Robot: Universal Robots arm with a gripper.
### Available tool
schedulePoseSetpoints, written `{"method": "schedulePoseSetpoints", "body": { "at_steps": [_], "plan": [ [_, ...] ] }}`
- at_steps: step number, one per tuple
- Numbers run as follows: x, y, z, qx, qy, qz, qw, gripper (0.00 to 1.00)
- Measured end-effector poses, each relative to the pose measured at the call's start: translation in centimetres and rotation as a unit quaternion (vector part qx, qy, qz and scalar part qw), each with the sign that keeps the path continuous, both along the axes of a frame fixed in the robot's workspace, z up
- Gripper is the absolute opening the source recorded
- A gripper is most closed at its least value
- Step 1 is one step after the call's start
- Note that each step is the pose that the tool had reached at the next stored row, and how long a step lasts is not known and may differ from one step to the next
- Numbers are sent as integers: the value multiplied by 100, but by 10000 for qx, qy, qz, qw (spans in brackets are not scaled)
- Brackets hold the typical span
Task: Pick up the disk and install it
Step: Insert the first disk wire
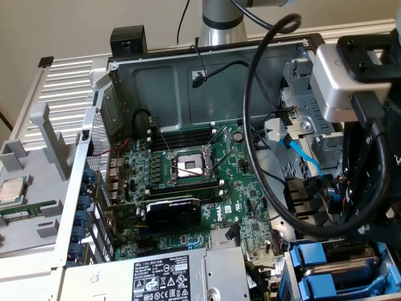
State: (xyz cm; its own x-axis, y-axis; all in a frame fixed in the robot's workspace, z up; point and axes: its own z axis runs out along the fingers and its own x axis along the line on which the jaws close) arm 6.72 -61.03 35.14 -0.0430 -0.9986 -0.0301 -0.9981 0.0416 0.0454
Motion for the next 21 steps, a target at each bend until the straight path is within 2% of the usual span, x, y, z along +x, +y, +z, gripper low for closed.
{"method": "schedulePoseSetpoints", "body": {
  "at_steps": [2,5,8,11,21],
  "plan": [
    [0,-14,-1,21,0,0,10000,16],
    [0,-54,-5,74,0,0,10000,16],
    [0,-70,-10,119,0,0,9999,16],
    [-3,-70,-16,133,0,1,9999,16],
    [-9,-71,-29,140,1,53,9999,16]
  ]
}}
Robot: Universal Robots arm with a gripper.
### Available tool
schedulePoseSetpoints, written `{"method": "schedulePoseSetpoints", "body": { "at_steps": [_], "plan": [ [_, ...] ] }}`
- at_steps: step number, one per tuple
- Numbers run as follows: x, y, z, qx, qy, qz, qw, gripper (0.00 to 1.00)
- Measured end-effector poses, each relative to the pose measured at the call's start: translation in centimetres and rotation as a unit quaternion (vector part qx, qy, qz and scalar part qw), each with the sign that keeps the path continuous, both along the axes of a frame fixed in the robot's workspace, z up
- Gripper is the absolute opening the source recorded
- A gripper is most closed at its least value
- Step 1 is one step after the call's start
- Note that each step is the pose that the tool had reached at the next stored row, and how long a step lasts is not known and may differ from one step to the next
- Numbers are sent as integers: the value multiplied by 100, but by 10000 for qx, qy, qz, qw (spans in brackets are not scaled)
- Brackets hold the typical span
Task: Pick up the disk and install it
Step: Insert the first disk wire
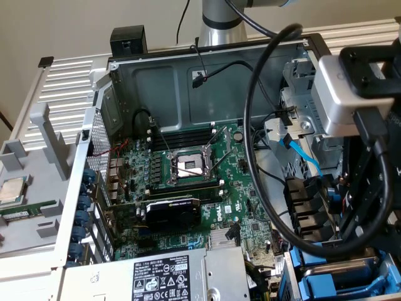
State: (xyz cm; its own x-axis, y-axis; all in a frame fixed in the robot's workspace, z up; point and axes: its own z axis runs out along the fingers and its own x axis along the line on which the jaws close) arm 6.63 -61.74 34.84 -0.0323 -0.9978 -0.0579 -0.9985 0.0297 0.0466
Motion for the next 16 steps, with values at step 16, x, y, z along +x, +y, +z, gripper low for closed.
{"method": "schedulePoseSetpoints", "body": {
  "at_steps": [16],
  "plan": [
    [5,-9,-20,40,-27,36,10000,16]
  ]
}}
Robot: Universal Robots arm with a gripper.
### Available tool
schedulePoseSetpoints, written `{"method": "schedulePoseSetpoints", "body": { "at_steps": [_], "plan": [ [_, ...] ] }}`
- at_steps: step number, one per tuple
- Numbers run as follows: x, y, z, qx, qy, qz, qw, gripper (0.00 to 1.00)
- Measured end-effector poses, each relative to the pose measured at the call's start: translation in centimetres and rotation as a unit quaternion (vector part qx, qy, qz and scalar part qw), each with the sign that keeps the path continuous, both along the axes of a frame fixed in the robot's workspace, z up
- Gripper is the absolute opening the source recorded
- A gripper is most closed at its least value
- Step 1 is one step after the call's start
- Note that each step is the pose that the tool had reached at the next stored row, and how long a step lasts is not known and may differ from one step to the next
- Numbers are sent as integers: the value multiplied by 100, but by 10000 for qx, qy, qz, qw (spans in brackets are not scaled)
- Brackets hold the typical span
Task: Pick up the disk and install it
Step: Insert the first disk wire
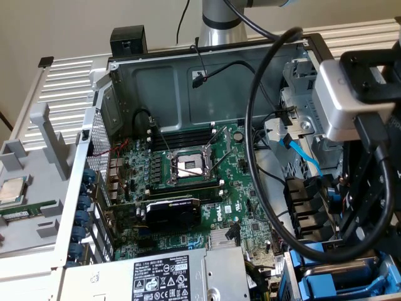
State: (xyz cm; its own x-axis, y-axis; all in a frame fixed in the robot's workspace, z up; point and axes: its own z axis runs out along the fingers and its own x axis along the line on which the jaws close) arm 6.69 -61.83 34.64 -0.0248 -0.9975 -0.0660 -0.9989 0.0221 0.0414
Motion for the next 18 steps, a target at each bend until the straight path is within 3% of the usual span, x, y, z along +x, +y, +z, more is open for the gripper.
{"method": "schedulePoseSetpoints", "body": {
  "at_steps": [18],
  "plan": [
    [-19,-2,-16,11,-19,-27,10000,16]
  ]
}}
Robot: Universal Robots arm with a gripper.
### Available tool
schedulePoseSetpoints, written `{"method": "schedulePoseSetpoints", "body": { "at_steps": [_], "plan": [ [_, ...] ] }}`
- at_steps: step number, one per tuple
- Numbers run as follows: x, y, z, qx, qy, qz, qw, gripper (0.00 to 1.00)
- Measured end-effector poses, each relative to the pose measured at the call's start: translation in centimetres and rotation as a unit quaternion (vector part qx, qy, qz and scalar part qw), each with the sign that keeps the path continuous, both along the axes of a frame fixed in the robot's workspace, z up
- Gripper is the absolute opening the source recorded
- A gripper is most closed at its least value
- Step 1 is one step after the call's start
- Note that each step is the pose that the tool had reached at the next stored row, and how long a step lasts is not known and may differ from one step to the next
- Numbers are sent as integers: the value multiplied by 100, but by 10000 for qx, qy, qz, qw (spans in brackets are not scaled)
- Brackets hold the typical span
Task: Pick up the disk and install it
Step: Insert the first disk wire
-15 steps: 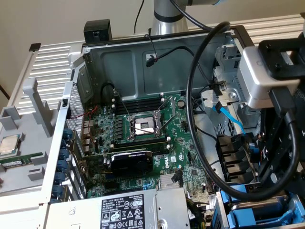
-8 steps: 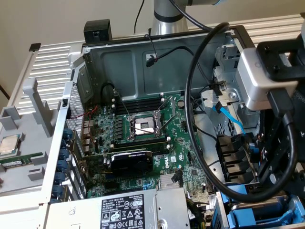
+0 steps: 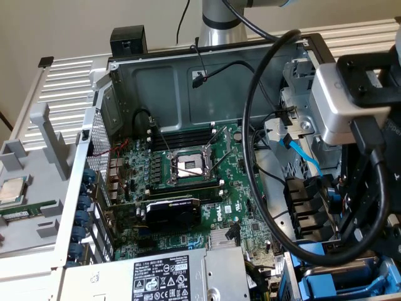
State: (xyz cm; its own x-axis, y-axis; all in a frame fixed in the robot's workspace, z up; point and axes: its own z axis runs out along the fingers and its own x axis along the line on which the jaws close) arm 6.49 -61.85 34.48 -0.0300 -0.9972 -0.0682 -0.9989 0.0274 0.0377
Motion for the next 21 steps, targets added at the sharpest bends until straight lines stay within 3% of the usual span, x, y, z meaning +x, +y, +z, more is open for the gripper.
{"method": "schedulePoseSetpoints", "body": {
  "at_steps": [21],
  "plan": [
    [9,4,-2,3,0,-59,10000,16]
  ]
}}
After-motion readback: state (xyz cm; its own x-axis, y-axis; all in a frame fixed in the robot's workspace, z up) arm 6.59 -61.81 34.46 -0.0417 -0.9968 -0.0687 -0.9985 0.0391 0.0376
